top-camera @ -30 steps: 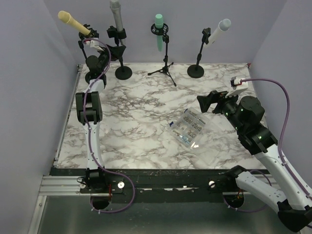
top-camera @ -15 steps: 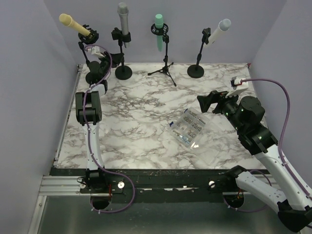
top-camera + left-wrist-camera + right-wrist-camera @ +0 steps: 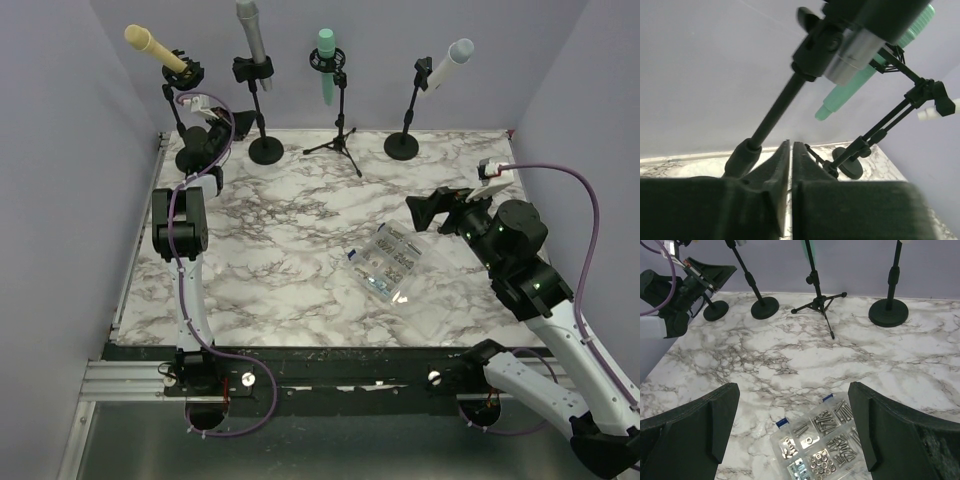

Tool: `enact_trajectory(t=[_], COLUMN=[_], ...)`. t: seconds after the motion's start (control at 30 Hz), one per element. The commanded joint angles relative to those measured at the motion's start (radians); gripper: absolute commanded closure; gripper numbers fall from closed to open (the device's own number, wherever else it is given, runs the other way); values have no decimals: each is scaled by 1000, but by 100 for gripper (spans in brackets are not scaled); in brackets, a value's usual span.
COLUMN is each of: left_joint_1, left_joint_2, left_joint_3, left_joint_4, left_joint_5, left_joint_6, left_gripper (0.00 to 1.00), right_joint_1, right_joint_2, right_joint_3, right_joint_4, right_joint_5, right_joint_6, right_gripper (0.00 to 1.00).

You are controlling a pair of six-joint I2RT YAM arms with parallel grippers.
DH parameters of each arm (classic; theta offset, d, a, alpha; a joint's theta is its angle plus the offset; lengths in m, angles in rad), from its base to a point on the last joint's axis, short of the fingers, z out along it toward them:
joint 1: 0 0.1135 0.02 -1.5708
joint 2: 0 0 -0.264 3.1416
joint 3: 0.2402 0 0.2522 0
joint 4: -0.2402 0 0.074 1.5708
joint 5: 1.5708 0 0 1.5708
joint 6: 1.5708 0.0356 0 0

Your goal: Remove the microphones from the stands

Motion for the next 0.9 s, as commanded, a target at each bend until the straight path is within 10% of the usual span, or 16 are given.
enact_trajectory(t=[0.0,0.27,0.87], left_joint_1=[-19,-57,-116], left_joint_2=[-77,-109,93], left_joint_3=[-49,-59,281], left_joint_4=[49,-47,-141], left_joint_5=[7,-85,-167], left_joint_6=[34,168,160], left_gripper=[78,25,33], right_joint_1=[-6,-5,-4], right_joint_2=[-14,-22,17], right_joint_3=[-14,-14,-15], right_joint_4=[-1,-2,25], right_joint_5=[-4,5,15], right_joint_6=[16,17,6], right_gripper=[0,0,0])
